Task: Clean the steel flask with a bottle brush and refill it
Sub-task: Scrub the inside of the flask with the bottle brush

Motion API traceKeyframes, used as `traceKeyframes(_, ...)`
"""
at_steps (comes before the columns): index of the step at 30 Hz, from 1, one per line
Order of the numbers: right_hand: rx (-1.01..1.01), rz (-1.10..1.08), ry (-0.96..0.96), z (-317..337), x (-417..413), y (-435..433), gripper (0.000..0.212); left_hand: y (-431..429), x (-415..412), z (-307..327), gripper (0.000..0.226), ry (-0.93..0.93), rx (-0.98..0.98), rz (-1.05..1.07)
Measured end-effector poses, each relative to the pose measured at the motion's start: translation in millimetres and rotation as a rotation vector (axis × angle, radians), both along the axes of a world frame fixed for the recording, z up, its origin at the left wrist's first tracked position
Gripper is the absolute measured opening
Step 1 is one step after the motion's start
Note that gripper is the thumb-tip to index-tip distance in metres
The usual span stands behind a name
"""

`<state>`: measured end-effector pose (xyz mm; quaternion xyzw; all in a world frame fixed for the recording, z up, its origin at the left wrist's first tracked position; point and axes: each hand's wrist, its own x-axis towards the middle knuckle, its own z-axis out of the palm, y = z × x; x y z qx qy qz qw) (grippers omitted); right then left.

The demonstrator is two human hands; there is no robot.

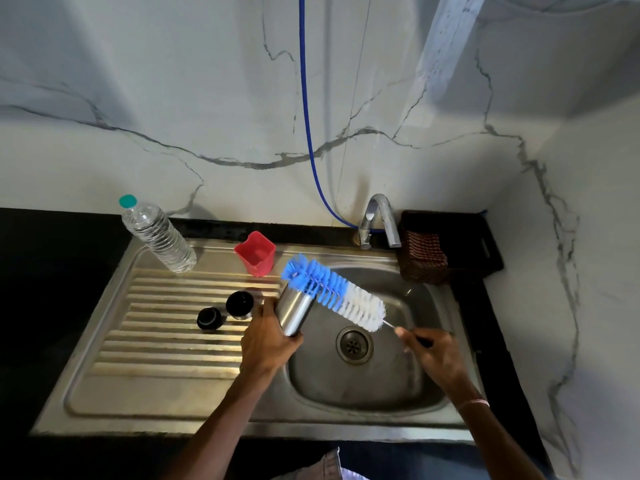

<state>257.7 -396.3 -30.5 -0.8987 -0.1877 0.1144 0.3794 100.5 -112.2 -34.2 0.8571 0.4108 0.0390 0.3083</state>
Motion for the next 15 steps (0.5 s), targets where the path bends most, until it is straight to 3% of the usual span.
traceKeyframes(3,-0.03,-0.005,-0.045,8,-6,22,0.064,-3,4,-2,0.076,-0.092,-0.157,-0.014)
traceKeyframes(7,-0.099,-0.016,-0.079,14,-3,42,0.052,-2,5,5,0.053,-0.302,-0.477,0.033)
traceKeyframes(11,0.012,0.024,-0.052,10,14,13,0.056,12,-4,6,0.059,-0.337,-0.743,-0.058)
traceKeyframes(15,-0.005,0.068,-0.113,20,21,8,0.048,14,-8,4,0.051,-0.355,-0.922,-0.143)
